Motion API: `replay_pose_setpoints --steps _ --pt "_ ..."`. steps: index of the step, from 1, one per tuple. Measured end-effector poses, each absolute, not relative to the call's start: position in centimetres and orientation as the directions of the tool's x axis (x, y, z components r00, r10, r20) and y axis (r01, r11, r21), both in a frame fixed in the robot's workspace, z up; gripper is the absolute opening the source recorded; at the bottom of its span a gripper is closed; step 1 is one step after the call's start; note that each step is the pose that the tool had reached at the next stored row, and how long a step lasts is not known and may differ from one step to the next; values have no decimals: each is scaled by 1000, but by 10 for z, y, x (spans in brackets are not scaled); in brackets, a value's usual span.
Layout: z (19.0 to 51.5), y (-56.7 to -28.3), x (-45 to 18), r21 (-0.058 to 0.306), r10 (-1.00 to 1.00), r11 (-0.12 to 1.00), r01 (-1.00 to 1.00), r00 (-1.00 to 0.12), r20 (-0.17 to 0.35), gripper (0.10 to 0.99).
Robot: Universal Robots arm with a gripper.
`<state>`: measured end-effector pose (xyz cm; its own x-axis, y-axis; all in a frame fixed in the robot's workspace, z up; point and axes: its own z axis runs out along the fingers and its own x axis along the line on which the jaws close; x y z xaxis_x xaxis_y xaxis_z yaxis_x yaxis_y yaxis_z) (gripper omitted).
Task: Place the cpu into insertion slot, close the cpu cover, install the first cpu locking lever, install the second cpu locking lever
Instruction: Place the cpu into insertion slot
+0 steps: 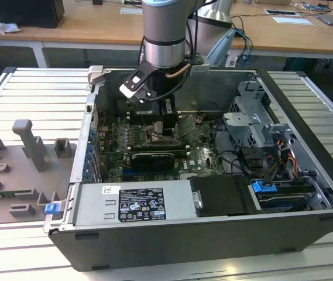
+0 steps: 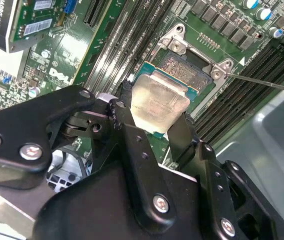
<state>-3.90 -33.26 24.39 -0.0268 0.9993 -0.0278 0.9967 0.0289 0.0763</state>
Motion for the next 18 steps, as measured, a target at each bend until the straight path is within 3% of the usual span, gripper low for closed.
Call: replay_pose_setpoints --steps 18 --pt "229 -325 -45 76 999 29 997 -27 -28 533"
